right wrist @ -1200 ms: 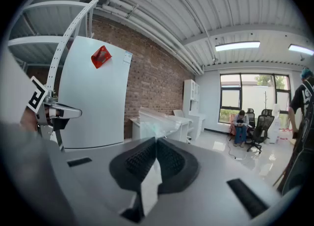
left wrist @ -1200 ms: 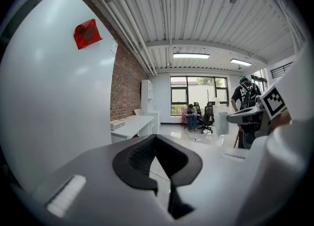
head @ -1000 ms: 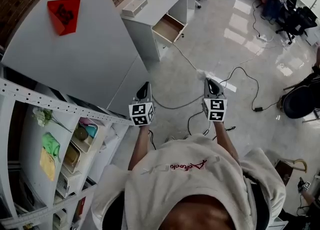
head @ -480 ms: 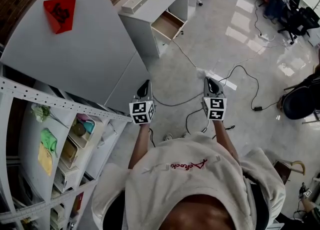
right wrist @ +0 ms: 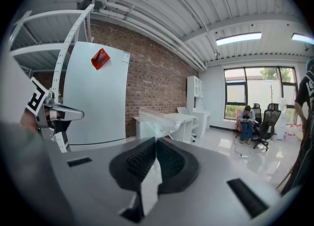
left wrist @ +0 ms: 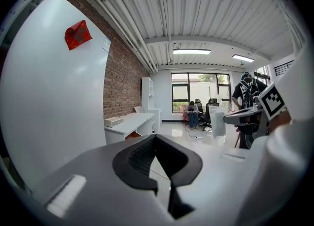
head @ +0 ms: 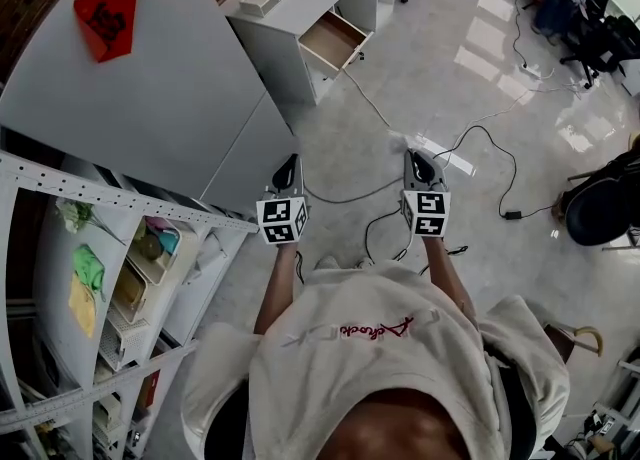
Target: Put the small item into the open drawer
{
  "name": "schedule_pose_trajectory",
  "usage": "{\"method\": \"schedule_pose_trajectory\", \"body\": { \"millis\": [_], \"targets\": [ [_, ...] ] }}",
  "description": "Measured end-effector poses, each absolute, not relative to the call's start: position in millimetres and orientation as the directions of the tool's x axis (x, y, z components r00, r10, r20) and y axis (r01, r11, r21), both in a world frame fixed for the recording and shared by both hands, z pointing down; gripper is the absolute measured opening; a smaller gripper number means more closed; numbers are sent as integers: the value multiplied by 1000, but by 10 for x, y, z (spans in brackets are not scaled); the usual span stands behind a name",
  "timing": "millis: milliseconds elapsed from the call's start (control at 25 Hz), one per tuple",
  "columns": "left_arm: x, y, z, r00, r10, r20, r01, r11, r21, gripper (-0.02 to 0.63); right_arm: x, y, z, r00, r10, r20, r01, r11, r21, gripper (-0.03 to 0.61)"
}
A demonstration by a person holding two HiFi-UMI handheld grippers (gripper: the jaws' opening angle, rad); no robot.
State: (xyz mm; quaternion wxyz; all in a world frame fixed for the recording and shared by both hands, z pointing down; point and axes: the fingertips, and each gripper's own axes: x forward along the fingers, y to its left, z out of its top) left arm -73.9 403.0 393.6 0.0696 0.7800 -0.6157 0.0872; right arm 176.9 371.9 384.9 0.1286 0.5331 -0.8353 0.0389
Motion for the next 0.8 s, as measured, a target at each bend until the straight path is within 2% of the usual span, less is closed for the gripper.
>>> {"method": "schedule_pose_trajectory", "body": {
  "millis": [400,800],
  "targets": [
    [-664,3840,4082,238,-941,242,-971,-240,21,9,1773,3536,3999,-402,-868,292,-894,441,79,14],
    [-837,2928,4152,301,-926,227,-953,-300,40,9,1565,2750,4015,-353,-889,293,-912,397,105,12]
  ]
}}
